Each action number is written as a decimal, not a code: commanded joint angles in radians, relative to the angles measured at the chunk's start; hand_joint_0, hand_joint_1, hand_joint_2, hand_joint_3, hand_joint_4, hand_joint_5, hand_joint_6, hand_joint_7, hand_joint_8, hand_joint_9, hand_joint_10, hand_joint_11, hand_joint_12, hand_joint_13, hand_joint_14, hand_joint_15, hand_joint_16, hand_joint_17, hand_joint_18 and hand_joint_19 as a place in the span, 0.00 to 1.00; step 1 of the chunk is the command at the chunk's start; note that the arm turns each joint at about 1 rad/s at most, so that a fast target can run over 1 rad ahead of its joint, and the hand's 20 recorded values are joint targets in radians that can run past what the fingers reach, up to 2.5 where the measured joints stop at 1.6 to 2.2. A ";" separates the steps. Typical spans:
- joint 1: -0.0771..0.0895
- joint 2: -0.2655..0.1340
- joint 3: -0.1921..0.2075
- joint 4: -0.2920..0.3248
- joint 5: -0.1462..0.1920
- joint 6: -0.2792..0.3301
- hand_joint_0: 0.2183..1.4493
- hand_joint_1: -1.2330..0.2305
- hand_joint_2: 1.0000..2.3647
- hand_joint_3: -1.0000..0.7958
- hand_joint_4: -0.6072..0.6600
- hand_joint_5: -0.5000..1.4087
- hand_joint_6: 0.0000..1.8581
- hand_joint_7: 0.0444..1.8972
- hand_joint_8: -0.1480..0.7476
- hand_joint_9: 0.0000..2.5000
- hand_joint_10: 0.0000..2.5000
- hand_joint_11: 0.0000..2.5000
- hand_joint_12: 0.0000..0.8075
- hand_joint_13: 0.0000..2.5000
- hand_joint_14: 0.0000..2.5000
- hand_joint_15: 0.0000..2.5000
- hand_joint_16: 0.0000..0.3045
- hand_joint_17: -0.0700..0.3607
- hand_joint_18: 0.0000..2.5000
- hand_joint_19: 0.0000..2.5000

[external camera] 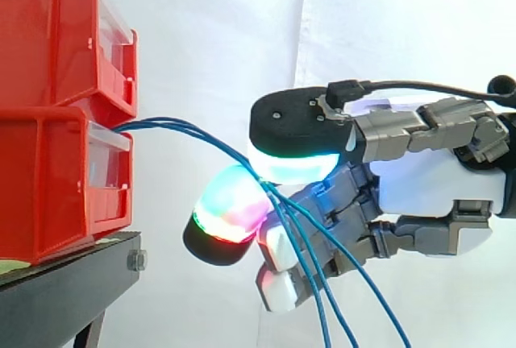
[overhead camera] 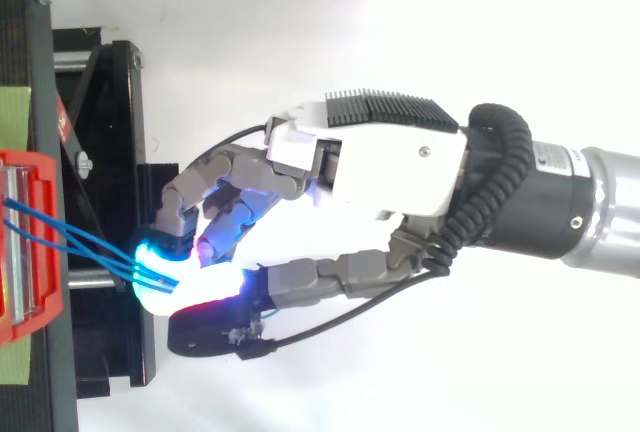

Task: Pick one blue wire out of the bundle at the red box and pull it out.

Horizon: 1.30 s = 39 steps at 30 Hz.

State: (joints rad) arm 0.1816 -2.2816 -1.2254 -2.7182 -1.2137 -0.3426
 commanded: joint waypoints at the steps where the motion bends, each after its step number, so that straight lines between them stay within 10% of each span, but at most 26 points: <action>1: -0.002 0.007 0.001 -0.028 -0.001 0.004 0.33 0.35 0.01 0.47 0.63 0.15 0.49 0.34 0.55 0.38 0.00 0.29 0.47 0.35 0.01 0.20 0.14 0.39 0.29 0.20; 39: -0.005 0.083 0.020 -0.262 -0.003 0.034 0.30 0.40 0.01 0.37 0.63 0.17 0.49 0.44 0.57 0.40 0.01 0.30 0.48 0.36 0.01 0.21 0.13 0.37 0.28 0.22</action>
State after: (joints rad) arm 0.1764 -2.1978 -1.2052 -2.9746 -1.2158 -0.3084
